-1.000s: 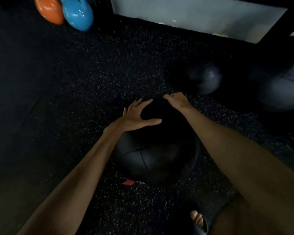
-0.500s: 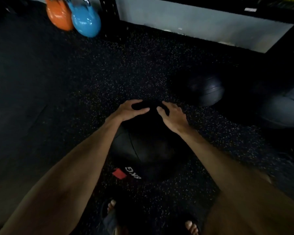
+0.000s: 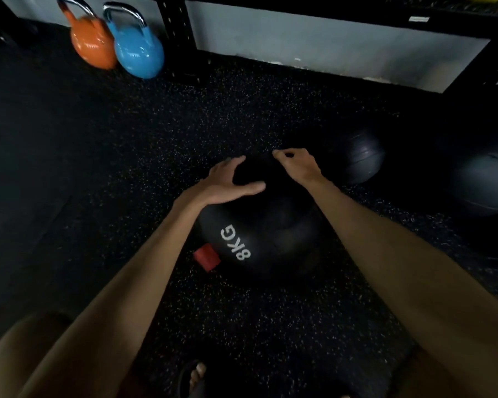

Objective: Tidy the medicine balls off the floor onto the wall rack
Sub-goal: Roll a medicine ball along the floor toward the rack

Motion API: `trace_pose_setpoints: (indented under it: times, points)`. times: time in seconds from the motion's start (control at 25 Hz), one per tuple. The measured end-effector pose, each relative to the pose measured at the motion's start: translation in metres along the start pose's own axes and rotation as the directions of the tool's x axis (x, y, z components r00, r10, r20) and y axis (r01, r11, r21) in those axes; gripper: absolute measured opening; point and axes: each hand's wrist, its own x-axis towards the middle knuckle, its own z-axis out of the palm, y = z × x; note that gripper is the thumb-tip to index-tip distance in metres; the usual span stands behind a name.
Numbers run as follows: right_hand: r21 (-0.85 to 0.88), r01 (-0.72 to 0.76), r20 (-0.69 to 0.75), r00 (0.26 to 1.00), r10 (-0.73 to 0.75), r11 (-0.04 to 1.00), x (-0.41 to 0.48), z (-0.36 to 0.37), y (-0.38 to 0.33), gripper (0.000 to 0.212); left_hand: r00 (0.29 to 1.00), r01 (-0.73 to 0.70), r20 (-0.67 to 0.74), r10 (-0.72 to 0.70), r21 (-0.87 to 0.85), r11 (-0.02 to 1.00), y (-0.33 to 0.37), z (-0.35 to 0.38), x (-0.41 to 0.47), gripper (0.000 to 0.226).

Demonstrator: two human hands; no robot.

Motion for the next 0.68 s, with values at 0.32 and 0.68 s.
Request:
trace_pose_setpoints:
  times: [0.32,0.68]
  points:
    - [-0.003,0.148,-0.163,0.976,-0.147,0.989,-0.013,-0.004,0.000,0.045,0.980,-0.080,-0.175,0.091,0.070,0.994,-0.021,0.007,0.009,0.104]
    - [-0.437,0.353,-0.254,0.834,-0.490,0.827,-0.070,0.043,0.034,0.080,0.804,0.098,-0.577,-0.146,-0.114,0.989,-0.004,0.003,0.043,0.061]
